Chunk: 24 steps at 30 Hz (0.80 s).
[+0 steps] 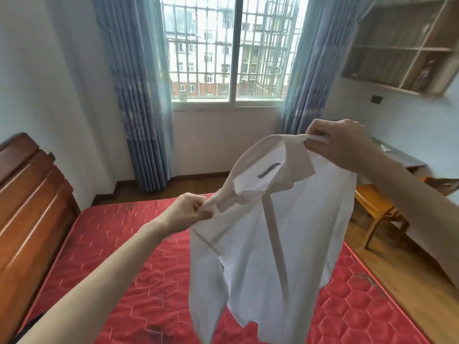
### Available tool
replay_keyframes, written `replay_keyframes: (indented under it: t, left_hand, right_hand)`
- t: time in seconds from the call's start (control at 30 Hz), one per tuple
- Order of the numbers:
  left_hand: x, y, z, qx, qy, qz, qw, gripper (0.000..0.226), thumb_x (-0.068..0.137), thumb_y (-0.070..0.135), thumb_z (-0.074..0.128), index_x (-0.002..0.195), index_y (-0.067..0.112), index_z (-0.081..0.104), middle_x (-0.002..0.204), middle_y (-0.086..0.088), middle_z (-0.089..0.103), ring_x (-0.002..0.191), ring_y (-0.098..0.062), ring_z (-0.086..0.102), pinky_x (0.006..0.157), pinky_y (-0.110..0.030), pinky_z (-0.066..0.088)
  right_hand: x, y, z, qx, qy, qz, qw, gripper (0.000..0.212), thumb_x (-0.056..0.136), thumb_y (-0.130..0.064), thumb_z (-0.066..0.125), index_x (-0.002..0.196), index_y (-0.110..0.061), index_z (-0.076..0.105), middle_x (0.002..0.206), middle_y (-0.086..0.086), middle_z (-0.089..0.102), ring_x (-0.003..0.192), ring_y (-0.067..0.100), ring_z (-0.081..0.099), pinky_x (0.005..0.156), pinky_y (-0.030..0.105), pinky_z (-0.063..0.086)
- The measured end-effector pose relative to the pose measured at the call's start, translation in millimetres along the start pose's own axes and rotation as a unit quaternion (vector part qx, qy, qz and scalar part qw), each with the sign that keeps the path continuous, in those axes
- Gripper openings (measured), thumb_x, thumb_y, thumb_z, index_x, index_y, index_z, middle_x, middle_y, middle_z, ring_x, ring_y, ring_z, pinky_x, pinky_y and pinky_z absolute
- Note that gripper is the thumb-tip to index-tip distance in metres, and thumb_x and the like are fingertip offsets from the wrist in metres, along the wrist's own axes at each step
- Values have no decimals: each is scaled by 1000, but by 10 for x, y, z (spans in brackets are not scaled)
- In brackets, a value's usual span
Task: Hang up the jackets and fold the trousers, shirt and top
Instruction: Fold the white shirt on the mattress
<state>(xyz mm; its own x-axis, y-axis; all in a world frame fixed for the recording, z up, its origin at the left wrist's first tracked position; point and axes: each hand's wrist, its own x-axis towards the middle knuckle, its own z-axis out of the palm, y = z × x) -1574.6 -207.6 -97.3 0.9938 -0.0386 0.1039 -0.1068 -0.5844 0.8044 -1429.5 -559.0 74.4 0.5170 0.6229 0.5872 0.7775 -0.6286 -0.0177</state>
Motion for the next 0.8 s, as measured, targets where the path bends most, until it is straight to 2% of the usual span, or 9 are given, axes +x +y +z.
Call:
replay_keyframes:
  t: [0.07, 0.2, 0.27, 0.33, 0.4, 0.47, 0.57, 0.67, 0.8]
  left_hand:
    - [69, 31, 26, -60, 58, -4, 996, 33, 102, 24, 68, 82, -3, 66, 73, 0, 53, 72, -13, 47, 69, -35, 37]
    - [243, 226, 84, -143, 165, -19, 976, 41, 110, 34, 50, 105, 1, 74, 87, -3, 67, 81, -16, 59, 75, -38, 49]
    - [351, 335, 76, -104, 191, -8, 976, 37, 111, 36, 47, 101, 14, 75, 82, 4, 66, 75, -12, 57, 69, -34, 48]
    - [463, 425, 18, -32, 229, 2, 973, 45, 110, 44, 47, 78, 15, 61, 69, 8, 51, 64, -12, 44, 61, -36, 37]
    - [569, 521, -91, 85, 271, -5, 959, 51, 106, 56, 43, 71, 19, 44, 61, 12, 42, 61, -16, 37, 60, -39, 33]
    - [661, 625, -223, 167, 305, 3, 938, 50, 103, 62, 39, 67, 28, 38, 59, 9, 42, 60, -19, 37, 60, -41, 36]
    - [729, 751, -404, 199, 347, 27, 916, 55, 104, 63, 39, 69, 21, 40, 59, 0, 43, 58, -25, 40, 59, -46, 41]
    - [660, 788, -437, 248, 343, 25, 906, 62, 106, 65, 39, 68, 16, 41, 57, -4, 46, 57, -28, 48, 59, -46, 43]
    - [521, 787, -321, 320, 366, -6, 874, 59, 106, 62, 44, 61, 23, 39, 52, 1, 46, 58, -15, 53, 52, -21, 34]
  right_hand:
    - [-57, 154, -33, -18, 0, 8, 1000, 51, 92, -61, 46, 94, -15, 67, 74, -6, 61, 57, 15, 55, 56, 22, 38]
    - [-124, 487, -15, -53, -23, -18, 998, 57, 94, -61, 39, 92, -11, 65, 65, -5, 53, 46, 6, 42, 51, 18, 28]
    - [-123, 686, 59, -110, -36, -81, 990, 47, 101, -49, 45, 99, -6, 65, 62, 3, 54, 41, 15, 39, 48, 22, 33]
    - [-77, 890, 143, -130, -13, -108, 986, 32, 101, -34, 61, 100, -3, 64, 56, 10, 55, 38, 25, 46, 43, 32, 46]
    - [15, 1076, 190, -101, 22, -114, 988, 35, 100, -36, 57, 97, -1, 63, 52, 8, 51, 36, 27, 46, 41, 36, 48]
    - [106, 1270, 241, -72, 49, -144, 986, 42, 99, -42, 51, 95, -2, 62, 54, 0, 41, 37, 20, 34, 43, 27, 37]
    - [112, 1566, 434, -44, 39, -175, 983, 47, 90, -50, 66, 95, -3, 60, 53, 4, 46, 37, 24, 39, 45, 29, 38]
    - [-40, 1756, 776, -6, -32, -154, 988, 40, 88, -40, 78, 89, -4, 62, 60, 12, 61, 52, 43, 60, 50, 39, 44]
    - [-68, 1842, 1201, 59, -56, -33, 996, 29, 100, -35, 65, 90, -9, 61, 74, 7, 66, 70, 42, 62, 61, 45, 49]
